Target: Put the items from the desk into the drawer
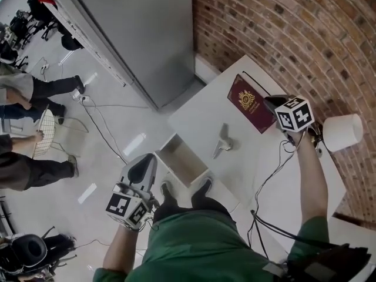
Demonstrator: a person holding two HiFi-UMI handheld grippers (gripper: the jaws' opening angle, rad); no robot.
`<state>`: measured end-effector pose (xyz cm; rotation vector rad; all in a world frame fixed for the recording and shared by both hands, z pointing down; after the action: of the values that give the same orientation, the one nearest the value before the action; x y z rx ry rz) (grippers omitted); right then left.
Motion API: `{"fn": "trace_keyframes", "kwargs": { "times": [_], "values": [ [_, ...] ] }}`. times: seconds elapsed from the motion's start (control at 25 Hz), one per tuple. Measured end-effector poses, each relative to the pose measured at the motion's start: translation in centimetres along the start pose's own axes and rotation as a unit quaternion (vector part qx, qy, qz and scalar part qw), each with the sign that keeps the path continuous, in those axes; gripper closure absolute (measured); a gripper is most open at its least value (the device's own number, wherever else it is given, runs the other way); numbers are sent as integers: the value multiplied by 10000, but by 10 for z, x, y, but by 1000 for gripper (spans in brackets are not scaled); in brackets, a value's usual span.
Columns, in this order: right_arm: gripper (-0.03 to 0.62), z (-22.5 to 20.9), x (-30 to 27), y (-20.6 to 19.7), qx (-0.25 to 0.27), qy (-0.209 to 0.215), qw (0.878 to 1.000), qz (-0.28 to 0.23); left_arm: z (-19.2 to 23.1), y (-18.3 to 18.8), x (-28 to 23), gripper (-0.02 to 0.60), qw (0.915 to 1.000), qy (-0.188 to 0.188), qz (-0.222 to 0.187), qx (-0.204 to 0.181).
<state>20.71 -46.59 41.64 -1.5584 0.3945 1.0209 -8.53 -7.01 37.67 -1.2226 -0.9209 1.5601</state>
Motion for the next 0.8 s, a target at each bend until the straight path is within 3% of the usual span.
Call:
{"fn": "trace_keyframes", "kwargs": {
  "times": [0.24, 0.52, 0.8],
  "values": [
    [586, 28, 9, 17, -21, 106, 9994, -324, 17, -4, -12, 565, 9998, -149, -102, 103],
    [586, 164, 15, 56, 41, 226, 9988, -435, 94, -15, 60, 565, 9987, -350, -195, 301],
    [586, 266, -13, 53, -132, 601, 9970, -472, 140, -20, 90, 565, 9979, -574, -121, 289]
  ]
}}
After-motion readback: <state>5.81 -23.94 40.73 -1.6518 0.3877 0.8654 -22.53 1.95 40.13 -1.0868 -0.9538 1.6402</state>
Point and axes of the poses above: the fingertips, and each gripper's own axes: x backward along the fingers, z to its left, y out of its top, the point moved 10 cm from there along x, backward along the fingers, and after that the axes turned 2 degrees about -y, right-handed, at the moved point
